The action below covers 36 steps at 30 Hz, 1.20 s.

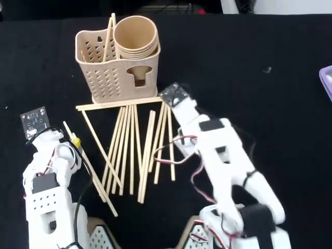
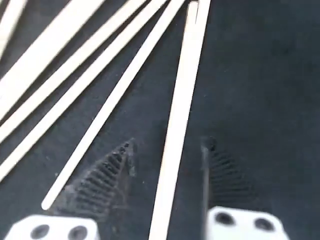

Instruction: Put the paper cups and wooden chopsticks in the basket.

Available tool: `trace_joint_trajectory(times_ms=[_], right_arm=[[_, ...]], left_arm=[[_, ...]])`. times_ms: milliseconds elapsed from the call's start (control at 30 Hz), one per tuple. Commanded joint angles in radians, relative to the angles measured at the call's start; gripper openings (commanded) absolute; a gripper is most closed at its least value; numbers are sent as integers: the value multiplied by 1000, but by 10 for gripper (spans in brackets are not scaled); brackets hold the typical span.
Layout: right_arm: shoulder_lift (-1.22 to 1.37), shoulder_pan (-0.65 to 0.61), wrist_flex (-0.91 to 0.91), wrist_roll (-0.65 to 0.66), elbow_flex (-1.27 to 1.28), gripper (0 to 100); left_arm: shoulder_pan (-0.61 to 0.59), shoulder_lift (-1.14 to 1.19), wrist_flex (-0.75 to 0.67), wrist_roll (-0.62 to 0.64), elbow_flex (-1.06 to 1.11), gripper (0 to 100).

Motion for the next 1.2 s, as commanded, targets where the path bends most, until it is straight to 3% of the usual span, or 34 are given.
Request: trace_joint_trajectory(times_ms=[0,233,367,667,967,1167], right_arm=[[108,3,-37,-6,-62,194],[303,35,31,-2,-208,172],[315,37,54,-3,-228,7],[314,54,61,-6,-214,11],[111,276,66,-2,-213,11],[-28,298,135,-6,-214,11]], left_arm=[[-13,-12,-15,11,-10,202],[-13,-12,-15,11,-10,202],[-13,-12,-15,11,-10,202],[-13,-12,-15,11,-10,202],[-13,-12,-15,11,-10,202],[-13,-12,-15,11,-12,202]])
